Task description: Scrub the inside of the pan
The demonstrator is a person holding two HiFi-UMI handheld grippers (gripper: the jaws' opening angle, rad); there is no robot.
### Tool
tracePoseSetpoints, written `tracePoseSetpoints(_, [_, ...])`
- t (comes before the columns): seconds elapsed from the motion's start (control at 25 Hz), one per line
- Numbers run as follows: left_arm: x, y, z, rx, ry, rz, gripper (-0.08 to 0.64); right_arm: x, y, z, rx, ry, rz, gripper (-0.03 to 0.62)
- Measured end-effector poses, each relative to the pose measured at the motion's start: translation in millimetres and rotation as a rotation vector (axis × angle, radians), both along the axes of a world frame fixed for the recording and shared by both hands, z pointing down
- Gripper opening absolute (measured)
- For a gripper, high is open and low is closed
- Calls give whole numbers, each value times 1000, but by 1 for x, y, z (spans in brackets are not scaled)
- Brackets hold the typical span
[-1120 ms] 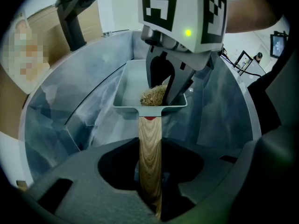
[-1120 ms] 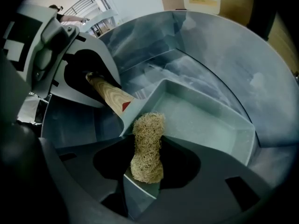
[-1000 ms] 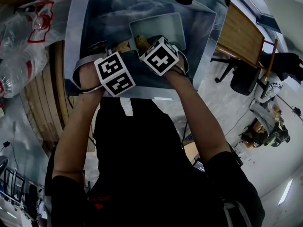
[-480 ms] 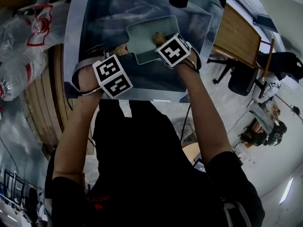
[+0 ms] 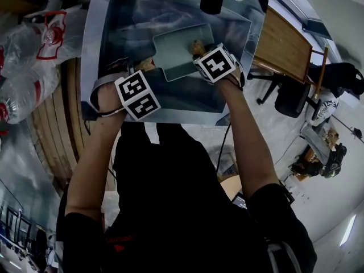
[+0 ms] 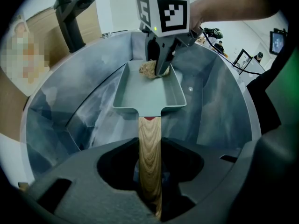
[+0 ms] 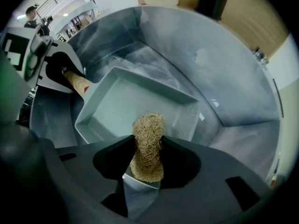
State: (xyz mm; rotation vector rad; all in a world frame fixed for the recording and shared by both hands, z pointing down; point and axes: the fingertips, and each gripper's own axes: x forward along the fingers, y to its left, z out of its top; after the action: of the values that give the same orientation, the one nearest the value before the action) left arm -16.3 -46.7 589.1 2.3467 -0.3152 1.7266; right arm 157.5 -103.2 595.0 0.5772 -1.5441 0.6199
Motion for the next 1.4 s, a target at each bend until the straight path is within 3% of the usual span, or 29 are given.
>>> tracePoseSetpoints(0.2, [0,-1,-5,24,-9,8,170,-12,-12,-55,109,-170,89,166])
tracePoseSetpoints(0.52, [-5,-4,-33,79,9,-3,192,-21,-13,-174,275,-587,324,167])
tracePoseSetpoints(0.72, [-5,-9,-81,152,72,-22,193,-11,-3,-224,365,-696,402,167])
tracePoseSetpoints(0.88, [7,-8,-135,242,195,-14,193,-10,7,-260,429,-766,425,167])
tracePoseSetpoints(1.08, [23,-7,-208,308,387,-64,186,-14,18,-302,512,-869,448,167])
tracePoseSetpoints(1.4, [27,4,-308,388,696,-94,107,-28,37,-338,622,-958,457,169])
